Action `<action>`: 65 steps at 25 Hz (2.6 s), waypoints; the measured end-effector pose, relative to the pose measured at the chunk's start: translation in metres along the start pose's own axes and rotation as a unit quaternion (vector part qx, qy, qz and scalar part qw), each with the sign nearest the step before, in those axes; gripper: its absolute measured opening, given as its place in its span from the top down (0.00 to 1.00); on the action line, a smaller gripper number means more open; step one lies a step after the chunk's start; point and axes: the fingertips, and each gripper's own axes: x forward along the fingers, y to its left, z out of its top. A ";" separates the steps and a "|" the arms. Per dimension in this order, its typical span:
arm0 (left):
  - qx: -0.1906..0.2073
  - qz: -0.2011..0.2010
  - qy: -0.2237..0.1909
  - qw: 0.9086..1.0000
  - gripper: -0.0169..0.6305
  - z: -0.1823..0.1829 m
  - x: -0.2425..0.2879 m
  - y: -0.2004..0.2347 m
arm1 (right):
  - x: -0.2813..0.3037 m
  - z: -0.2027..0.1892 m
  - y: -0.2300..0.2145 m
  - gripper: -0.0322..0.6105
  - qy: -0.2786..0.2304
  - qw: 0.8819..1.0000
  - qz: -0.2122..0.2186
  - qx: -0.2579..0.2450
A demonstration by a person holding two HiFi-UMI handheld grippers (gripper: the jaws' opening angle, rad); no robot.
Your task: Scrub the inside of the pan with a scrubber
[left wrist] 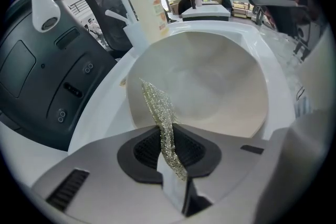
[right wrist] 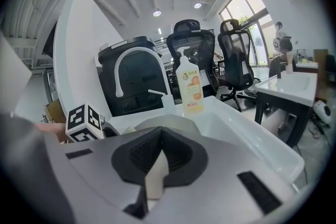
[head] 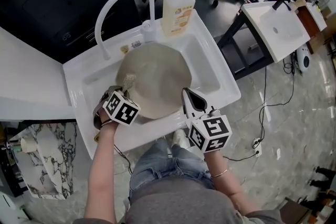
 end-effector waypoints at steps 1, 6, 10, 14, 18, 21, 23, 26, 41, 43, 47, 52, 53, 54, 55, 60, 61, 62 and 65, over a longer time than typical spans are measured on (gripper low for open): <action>0.003 0.002 -0.003 1.000 0.87 0.001 0.001 0.004 | 0.002 0.000 0.000 0.93 0.001 1.000 -0.001 0.000; 0.037 0.017 -0.015 0.999 0.87 0.009 0.006 0.020 | 0.010 -0.003 0.005 0.93 0.006 1.000 -0.003 0.002; 0.054 0.031 -0.021 0.998 0.87 0.017 0.011 0.032 | 0.016 -0.004 0.007 0.93 0.013 1.000 -0.005 0.001; 0.081 0.062 -0.030 0.994 0.87 0.027 0.014 0.048 | 0.018 -0.007 0.008 0.93 0.017 1.000 -0.010 0.004; 0.101 0.087 -0.042 0.990 0.87 0.040 0.017 0.058 | 0.016 -0.008 0.008 0.93 0.019 1.000 -0.016 0.005; 0.121 0.106 -0.050 0.986 0.87 0.050 0.019 0.061 | 0.013 -0.007 0.005 0.93 0.019 1.000 -0.022 0.005; 0.132 0.122 -0.060 0.982 0.87 0.057 0.019 0.062 | 0.009 -0.008 0.003 0.93 0.019 0.999 -0.027 0.005; 0.126 0.139 -0.093 0.978 0.87 0.075 0.012 0.063 | 0.003 -0.008 -0.002 0.93 0.017 0.999 -0.033 0.004; -0.078 0.046 -0.278 0.956 0.87 0.128 -0.067 0.003 | -0.019 0.017 -0.011 0.93 -0.026 0.999 -0.010 -0.021; -0.102 0.035 -0.296 0.949 0.87 0.126 -0.077 -0.007 | -0.021 0.021 -0.009 0.93 -0.034 0.999 -0.002 -0.026; -0.153 0.013 -0.324 0.934 0.87 0.118 -0.100 -0.020 | -0.025 0.025 -0.003 0.93 -0.043 0.998 0.015 -0.036; -0.192 0.000 -0.345 0.919 0.87 0.105 -0.120 -0.033 | -0.030 0.029 0.008 0.93 -0.052 0.997 0.040 -0.048; -0.199 -0.001 -0.350 0.916 0.87 0.103 -0.124 -0.036 | -0.032 0.029 0.012 0.93 -0.055 0.996 0.046 -0.051; -0.205 -0.002 -0.354 0.912 0.87 0.101 -0.128 -0.040 | -0.034 0.030 0.015 0.93 -0.057 0.996 0.052 -0.054; -0.211 -0.004 -0.358 0.910 0.87 0.101 -0.132 -0.044 | -0.036 0.030 0.017 0.93 -0.060 0.995 0.057 -0.057; -0.223 -0.010 -0.374 0.900 0.87 0.099 -0.150 -0.063 | -0.051 0.031 0.027 0.93 -0.074 0.992 0.076 -0.073; -0.225 -0.009 -0.377 0.898 0.87 0.098 -0.154 -0.066 | -0.054 0.032 0.028 0.93 -0.077 0.991 0.078 -0.074; -0.227 -0.007 -0.379 0.897 0.87 0.097 -0.158 -0.069 | -0.057 0.032 0.029 0.93 -0.080 0.991 0.080 -0.076; -0.236 0.000 -0.388 0.891 0.87 0.094 -0.169 -0.076 | -0.065 0.033 0.030 0.93 -0.089 0.990 0.082 -0.077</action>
